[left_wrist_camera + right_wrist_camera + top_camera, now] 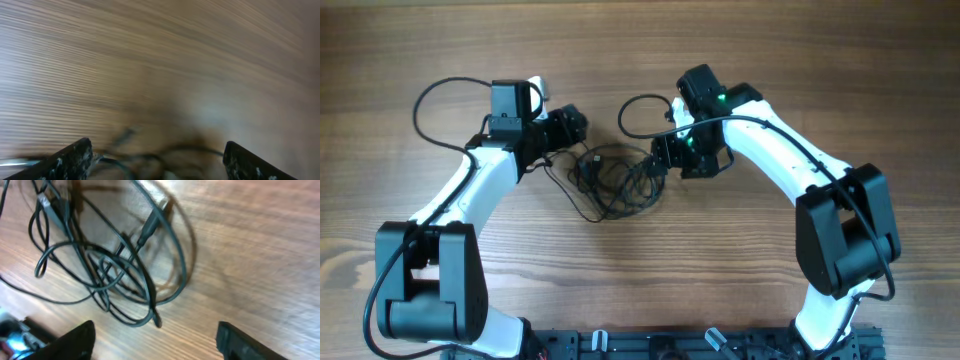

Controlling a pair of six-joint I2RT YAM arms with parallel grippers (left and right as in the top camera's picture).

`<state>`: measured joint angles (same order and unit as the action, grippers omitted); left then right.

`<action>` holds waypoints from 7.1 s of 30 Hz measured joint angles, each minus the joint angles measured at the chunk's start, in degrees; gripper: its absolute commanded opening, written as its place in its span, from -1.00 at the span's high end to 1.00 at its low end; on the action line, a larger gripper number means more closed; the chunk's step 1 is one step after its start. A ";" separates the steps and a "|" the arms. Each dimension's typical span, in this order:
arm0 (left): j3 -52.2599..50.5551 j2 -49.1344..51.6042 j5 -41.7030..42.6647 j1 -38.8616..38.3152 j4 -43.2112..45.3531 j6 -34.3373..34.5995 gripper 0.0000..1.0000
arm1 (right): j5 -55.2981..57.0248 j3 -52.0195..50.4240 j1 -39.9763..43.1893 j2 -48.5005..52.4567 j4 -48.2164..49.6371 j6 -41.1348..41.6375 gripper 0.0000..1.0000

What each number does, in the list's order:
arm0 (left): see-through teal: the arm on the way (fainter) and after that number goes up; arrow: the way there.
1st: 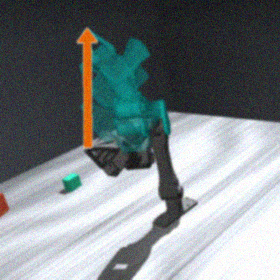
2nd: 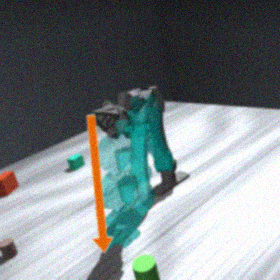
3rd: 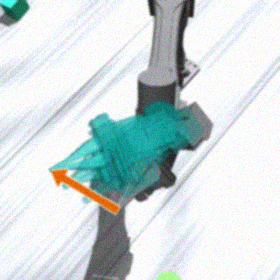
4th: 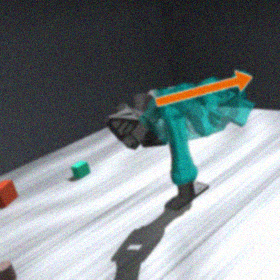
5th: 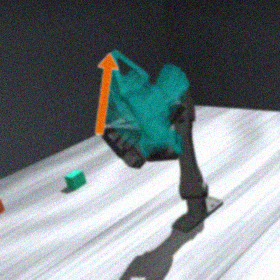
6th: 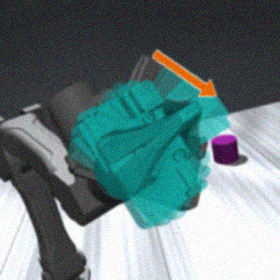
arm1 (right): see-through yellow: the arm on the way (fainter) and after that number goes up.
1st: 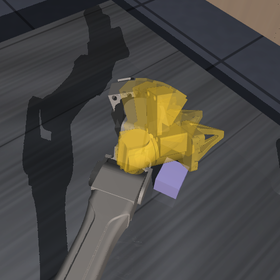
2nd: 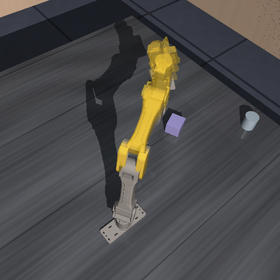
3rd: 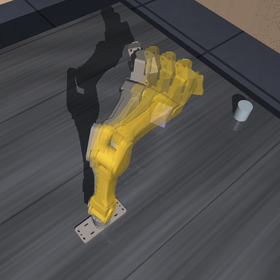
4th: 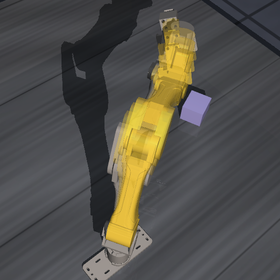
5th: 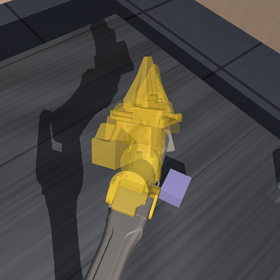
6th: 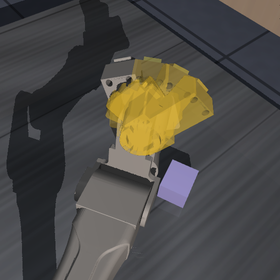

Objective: Untangle cables

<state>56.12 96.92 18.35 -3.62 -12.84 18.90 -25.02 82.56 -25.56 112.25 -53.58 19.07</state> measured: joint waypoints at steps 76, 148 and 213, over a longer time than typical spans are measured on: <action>4.74 -1.90 -21.77 -24.83 -17.05 23.39 0.38 | 24.02 0.09 8.04 7.82 8.66 -0.96 0.74; 4.87 3.50 -14.34 -8.85 -10.05 18.16 0.81 | -24.81 4.26 7.17 9.25 3.32 -14.47 -0.01; 4.87 3.65 10.08 -4.70 -6.08 -5.53 0.39 | -7.96 4.24 -2.40 -15.96 36.65 5.49 0.91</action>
<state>60.99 100.57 28.42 -8.32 -18.92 13.37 -32.97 86.80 -27.97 96.29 -16.93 24.56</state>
